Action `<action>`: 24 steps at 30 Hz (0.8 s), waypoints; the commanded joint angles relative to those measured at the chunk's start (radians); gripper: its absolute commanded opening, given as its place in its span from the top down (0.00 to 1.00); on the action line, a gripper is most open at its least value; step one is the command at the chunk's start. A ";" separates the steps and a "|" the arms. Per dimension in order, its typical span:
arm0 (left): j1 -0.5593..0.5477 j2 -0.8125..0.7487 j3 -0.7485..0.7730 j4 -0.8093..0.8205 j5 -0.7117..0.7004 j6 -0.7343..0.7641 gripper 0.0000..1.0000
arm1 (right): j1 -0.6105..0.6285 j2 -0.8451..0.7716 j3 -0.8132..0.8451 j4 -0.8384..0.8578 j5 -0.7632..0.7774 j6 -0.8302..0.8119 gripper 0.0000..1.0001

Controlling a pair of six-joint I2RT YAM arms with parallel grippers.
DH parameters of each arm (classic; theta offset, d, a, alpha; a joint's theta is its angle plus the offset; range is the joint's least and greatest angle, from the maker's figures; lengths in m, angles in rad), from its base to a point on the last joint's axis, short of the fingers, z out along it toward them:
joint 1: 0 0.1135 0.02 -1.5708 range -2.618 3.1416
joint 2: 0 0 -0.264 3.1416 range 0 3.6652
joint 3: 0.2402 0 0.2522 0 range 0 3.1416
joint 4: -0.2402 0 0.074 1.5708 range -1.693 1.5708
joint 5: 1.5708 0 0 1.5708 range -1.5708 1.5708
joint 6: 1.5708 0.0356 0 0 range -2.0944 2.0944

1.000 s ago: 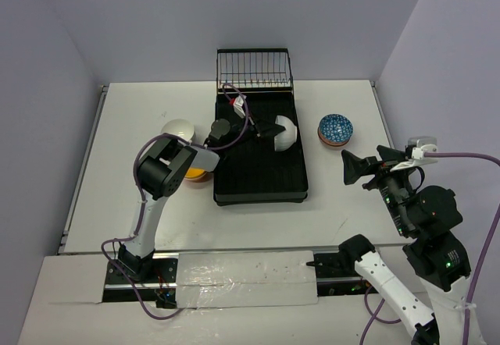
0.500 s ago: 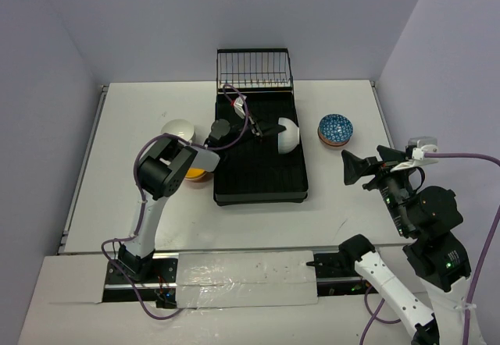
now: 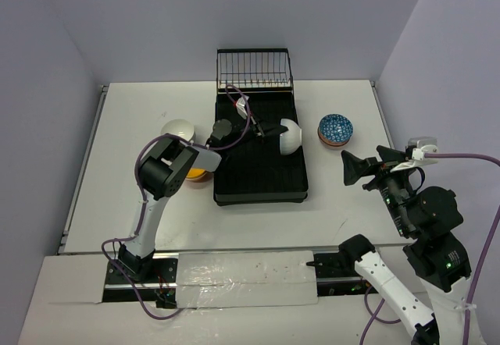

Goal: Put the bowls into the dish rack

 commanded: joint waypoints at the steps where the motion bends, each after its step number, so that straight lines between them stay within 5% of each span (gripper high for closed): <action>1: -0.015 0.031 0.022 0.077 0.014 0.005 1.00 | 0.007 -0.002 0.010 0.025 -0.017 0.000 0.00; 24: -0.009 0.090 -0.010 0.002 0.009 -0.044 1.00 | 0.007 -0.011 0.017 0.018 -0.018 0.012 0.00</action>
